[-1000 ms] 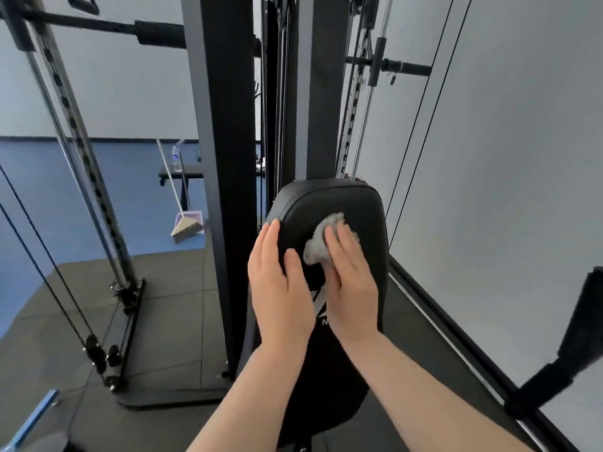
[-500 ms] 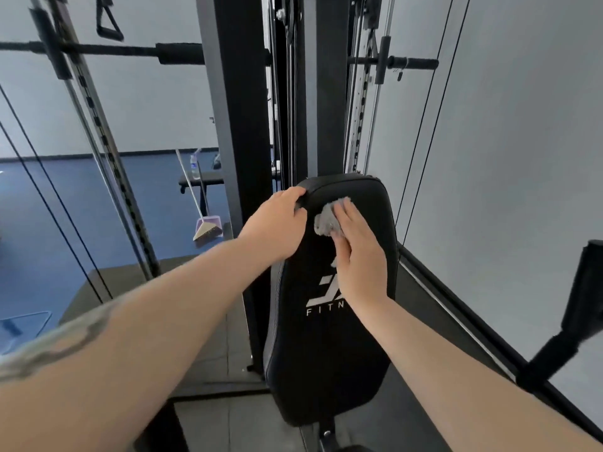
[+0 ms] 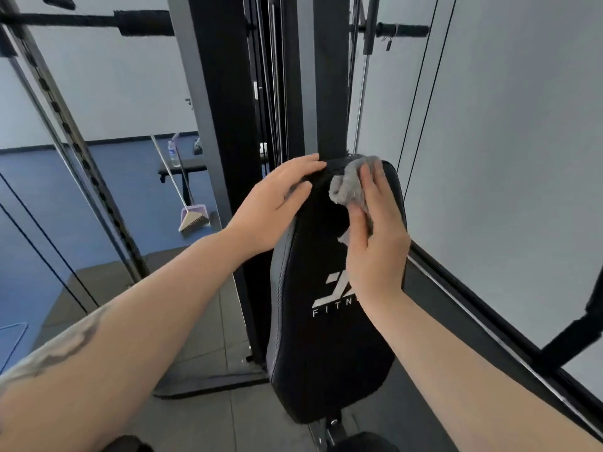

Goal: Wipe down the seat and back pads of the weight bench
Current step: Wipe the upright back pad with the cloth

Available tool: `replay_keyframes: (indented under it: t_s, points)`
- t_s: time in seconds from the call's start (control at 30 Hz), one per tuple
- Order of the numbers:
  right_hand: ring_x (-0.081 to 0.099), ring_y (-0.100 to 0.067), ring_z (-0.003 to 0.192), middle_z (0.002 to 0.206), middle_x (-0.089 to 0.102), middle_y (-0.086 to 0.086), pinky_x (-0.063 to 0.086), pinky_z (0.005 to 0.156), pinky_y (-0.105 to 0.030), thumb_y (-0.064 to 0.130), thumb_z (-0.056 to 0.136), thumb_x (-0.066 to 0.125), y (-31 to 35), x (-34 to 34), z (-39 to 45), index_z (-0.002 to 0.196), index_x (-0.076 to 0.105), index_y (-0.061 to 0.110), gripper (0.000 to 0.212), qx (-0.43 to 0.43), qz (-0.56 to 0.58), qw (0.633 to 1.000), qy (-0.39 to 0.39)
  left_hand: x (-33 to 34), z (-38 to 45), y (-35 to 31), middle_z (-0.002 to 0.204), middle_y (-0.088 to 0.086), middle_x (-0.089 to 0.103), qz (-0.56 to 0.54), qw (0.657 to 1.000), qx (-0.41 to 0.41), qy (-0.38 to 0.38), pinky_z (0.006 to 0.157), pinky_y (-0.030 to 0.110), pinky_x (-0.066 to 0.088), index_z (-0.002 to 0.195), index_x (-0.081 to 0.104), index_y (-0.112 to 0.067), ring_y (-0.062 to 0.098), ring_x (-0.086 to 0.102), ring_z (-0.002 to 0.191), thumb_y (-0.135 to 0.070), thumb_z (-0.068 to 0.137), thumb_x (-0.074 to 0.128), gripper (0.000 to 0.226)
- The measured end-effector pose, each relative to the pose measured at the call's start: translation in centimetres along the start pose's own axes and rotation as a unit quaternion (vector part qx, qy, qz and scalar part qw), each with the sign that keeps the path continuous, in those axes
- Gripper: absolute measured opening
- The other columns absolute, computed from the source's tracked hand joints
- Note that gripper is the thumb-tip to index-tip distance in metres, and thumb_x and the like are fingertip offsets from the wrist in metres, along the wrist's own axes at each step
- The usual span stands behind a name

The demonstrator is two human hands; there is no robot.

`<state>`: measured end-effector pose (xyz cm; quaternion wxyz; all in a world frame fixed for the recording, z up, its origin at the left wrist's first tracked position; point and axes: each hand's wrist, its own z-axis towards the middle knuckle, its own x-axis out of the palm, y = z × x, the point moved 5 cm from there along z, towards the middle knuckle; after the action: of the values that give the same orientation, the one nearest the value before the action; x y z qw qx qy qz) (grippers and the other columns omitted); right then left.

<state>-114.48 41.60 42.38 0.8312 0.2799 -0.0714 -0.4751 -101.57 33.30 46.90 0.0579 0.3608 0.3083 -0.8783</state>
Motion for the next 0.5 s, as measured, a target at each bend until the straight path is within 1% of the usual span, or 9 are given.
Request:
replay_keyframes:
  t_s: [0.07, 0.13, 0.2, 0.27, 0.3, 0.33, 0.4, 0.43, 0.5]
  points:
    - [0.032, -0.018, 0.142, 0.150, 0.036, -0.006, 0.026, 0.116, -0.025, 0.007, 0.096, 0.053, 0.1, 1.6, 0.5, 0.140, 0.044, 0.007, 0.044, -0.024, -0.028, 0.999, 0.002, 0.5, 0.8, 0.3, 0.148, -0.010, 0.040, -0.047, 0.999, 0.016, 0.015, 0.117, 0.024, 0.022, 0.139, 0.044, -0.024, 0.001, 0.027, 0.140, -0.012, 0.100, 0.038, 0.041]
    - [0.033, -0.018, 0.142, 0.150, 0.038, -0.009, 0.026, 0.115, -0.024, 0.006, 0.096, 0.054, -1.0, 2.9, -2.0, 0.141, 0.041, 0.008, 0.046, -0.012, -0.050, 0.999, 0.014, 0.8, 0.9, 0.9, 0.147, -0.011, 0.042, -0.095, 0.995, 0.014, 0.019, 0.117, 0.023, 0.021, 0.140, 0.044, -0.023, -0.001, 0.026, 0.140, -0.010, 0.101, 0.037, 0.042]
    - [0.034, -0.017, 0.141, 0.149, 0.039, -0.007, 0.031, 0.114, -0.028, 0.008, 0.096, 0.053, -2.1, 3.2, -6.1, 0.141, 0.039, 0.008, 0.046, 0.007, -0.059, 0.998, 0.035, 1.2, 0.9, 1.4, 0.145, -0.011, 0.043, -0.116, 0.993, 0.015, 0.009, 0.117, 0.021, 0.021, 0.140, 0.045, -0.021, -0.001, 0.027, 0.140, -0.009, 0.101, 0.036, 0.042]
    - [0.036, -0.015, 0.140, 0.148, 0.040, -0.005, 0.036, 0.113, -0.031, 0.011, 0.096, 0.052, -2.3, 2.5, -8.2, 0.139, 0.042, 0.007, 0.045, 0.002, -0.057, 0.997, 0.058, 1.6, 0.8, 1.7, 0.144, -0.011, 0.044, -0.128, 0.992, 0.018, -0.004, 0.115, 0.017, 0.021, 0.139, 0.045, -0.019, -0.002, 0.027, 0.139, -0.008, 0.101, 0.035, 0.041]
    - [0.039, -0.015, 0.138, 0.146, 0.042, -0.006, 0.037, 0.112, -0.032, 0.010, 0.096, 0.052, -2.1, 1.9, -7.9, 0.138, 0.045, 0.006, 0.043, 0.001, -0.047, 0.997, 0.053, 1.7, 0.8, 1.7, 0.144, -0.011, 0.043, -0.134, 0.991, 0.017, -0.006, 0.114, 0.015, 0.020, 0.139, 0.045, -0.019, -0.002, 0.027, 0.139, -0.008, 0.101, 0.035, 0.041]
    - [0.040, -0.017, 0.137, 0.145, 0.043, -0.008, 0.037, 0.111, -0.031, 0.008, 0.096, 0.052, -1.7, 1.3, -6.7, 0.136, 0.048, 0.003, 0.041, 0.002, -0.035, 0.999, 0.031, 1.7, 0.9, 1.8, 0.144, -0.010, 0.043, -0.143, 0.990, 0.017, -0.006, 0.114, 0.014, 0.020, 0.139, 0.045, -0.018, -0.001, 0.026, 0.140, -0.008, 0.101, 0.035, 0.041]
    - [0.040, -0.023, 0.138, 0.145, 0.042, -0.011, 0.035, 0.113, -0.034, 0.005, 0.097, 0.051, -0.9, 1.0, -3.2, 0.135, 0.049, 0.000, 0.038, -0.003, -0.030, 0.999, -0.031, 1.9, 1.1, 2.0, 0.145, -0.007, 0.044, -0.170, 0.985, 0.019, 0.001, 0.115, 0.017, 0.020, 0.139, 0.044, -0.015, 0.003, 0.025, 0.142, -0.008, 0.101, 0.035, 0.040]
    - [0.038, -0.025, 0.139, 0.146, 0.040, -0.011, 0.033, 0.114, -0.036, 0.005, 0.097, 0.051, -0.7, 1.4, -1.6, 0.135, 0.048, 0.001, 0.039, -0.007, -0.038, 0.998, -0.047, 1.9, 1.1, 2.2, 0.146, -0.004, 0.043, -0.184, 0.983, 0.020, 0.006, 0.115, 0.018, 0.020, 0.139, 0.043, -0.013, 0.004, 0.024, 0.142, -0.007, 0.101, 0.035, 0.040]
    - [0.035, -0.026, 0.140, 0.147, 0.040, -0.013, 0.030, 0.116, -0.036, 0.005, 0.098, 0.052, -0.4, 3.2, -1.1, 0.137, 0.045, 0.003, 0.040, -0.010, -0.056, 0.997, -0.054, 2.0, 1.1, 2.3, 0.148, -0.002, 0.041, -0.199, 0.980, 0.022, 0.017, 0.116, 0.018, 0.019, 0.140, 0.041, -0.011, 0.006, 0.022, 0.143, -0.006, 0.101, 0.035, 0.040]
